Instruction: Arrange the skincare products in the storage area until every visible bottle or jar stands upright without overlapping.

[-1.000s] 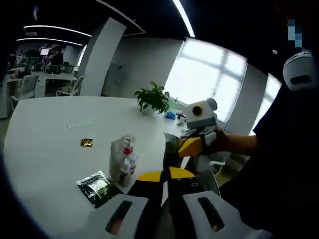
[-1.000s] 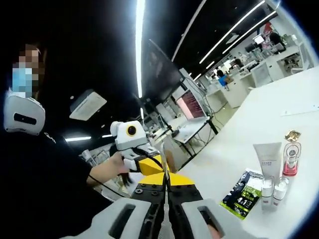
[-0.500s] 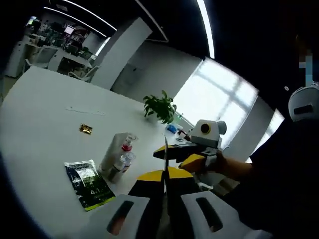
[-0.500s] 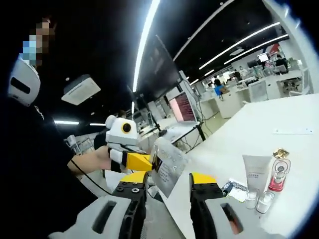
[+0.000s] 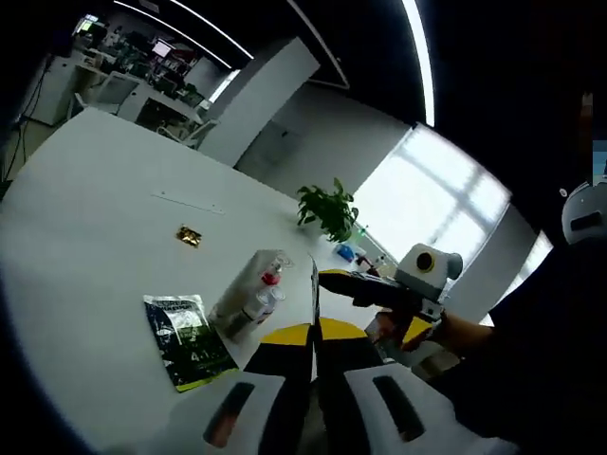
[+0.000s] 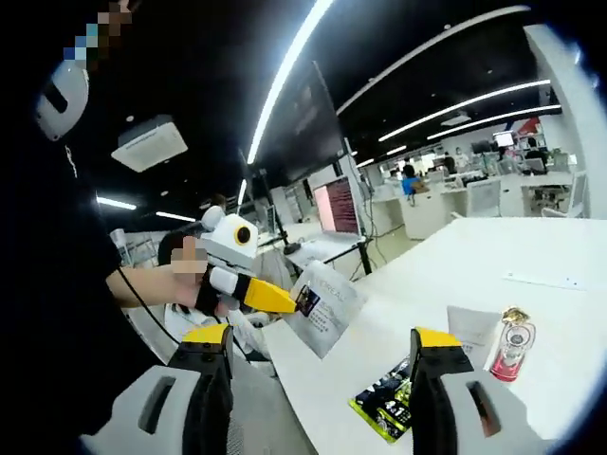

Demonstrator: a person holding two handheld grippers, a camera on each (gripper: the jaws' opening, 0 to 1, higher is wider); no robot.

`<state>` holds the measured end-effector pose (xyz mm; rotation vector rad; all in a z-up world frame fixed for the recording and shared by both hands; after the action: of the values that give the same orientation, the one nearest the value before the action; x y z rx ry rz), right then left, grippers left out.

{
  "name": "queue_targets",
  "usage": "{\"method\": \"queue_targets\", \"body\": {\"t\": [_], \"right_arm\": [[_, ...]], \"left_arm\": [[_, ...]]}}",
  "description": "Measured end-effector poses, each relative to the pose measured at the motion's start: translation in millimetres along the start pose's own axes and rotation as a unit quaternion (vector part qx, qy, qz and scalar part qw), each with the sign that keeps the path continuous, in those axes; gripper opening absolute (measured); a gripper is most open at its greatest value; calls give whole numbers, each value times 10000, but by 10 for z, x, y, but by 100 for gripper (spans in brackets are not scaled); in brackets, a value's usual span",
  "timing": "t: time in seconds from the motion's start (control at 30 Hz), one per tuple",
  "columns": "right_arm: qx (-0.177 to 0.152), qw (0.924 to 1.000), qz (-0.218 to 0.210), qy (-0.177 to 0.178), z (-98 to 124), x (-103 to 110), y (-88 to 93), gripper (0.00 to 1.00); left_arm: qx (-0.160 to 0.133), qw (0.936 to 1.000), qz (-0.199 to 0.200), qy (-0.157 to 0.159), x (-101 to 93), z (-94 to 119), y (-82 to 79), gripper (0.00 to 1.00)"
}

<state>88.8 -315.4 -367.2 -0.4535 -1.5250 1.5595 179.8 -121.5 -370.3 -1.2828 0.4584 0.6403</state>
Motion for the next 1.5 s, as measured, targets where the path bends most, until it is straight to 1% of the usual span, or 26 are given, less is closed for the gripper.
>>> {"method": "queue_targets", "body": {"t": [0.13, 0.3, 0.53, 1.03, 1.2, 1.27, 1.37, 1.5], "right_arm": [[-19, 9999, 77, 144, 17, -45, 22, 93], [18, 9996, 82, 270, 34, -97, 49, 99], [45, 9991, 67, 416, 67, -151, 84, 99], [111, 9971, -30, 751, 161, -208, 208, 99], [-45, 9951, -6, 985, 219, -272, 229, 99], [-10, 9948, -93, 1017, 240, -297, 247, 99], [21, 9941, -103, 1082, 261, -318, 269, 99], [89, 9935, -131, 1131, 286, -373, 310, 99]], "left_arm": [[-19, 9999, 145, -86, 83, 11, 23, 0], [-37, 9991, 367, -194, 210, 26, 55, 0], [28, 9981, 524, -334, 348, 38, 120, 0], [254, 9940, 783, -724, 682, 36, 330, 0], [390, 9919, 780, -920, 814, 33, 398, 0], [462, 9912, 761, -977, 859, 32, 422, 0], [527, 9901, 782, -1042, 933, 22, 458, 0], [628, 9873, 810, -1216, 1047, 3, 523, 0]]}}
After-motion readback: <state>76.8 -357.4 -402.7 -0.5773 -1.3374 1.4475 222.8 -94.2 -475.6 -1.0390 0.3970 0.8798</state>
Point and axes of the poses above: the point that each gripper's makers call its tool centre point, and the gripper's own axes: z roughly backward along the fingers, x roughly to its left, y roughly out of its underside, the point moved 9 cm from there along z, roughly backward along the fingers, and after that the axes turned 1 degree about -z, right-handed, at the moved point
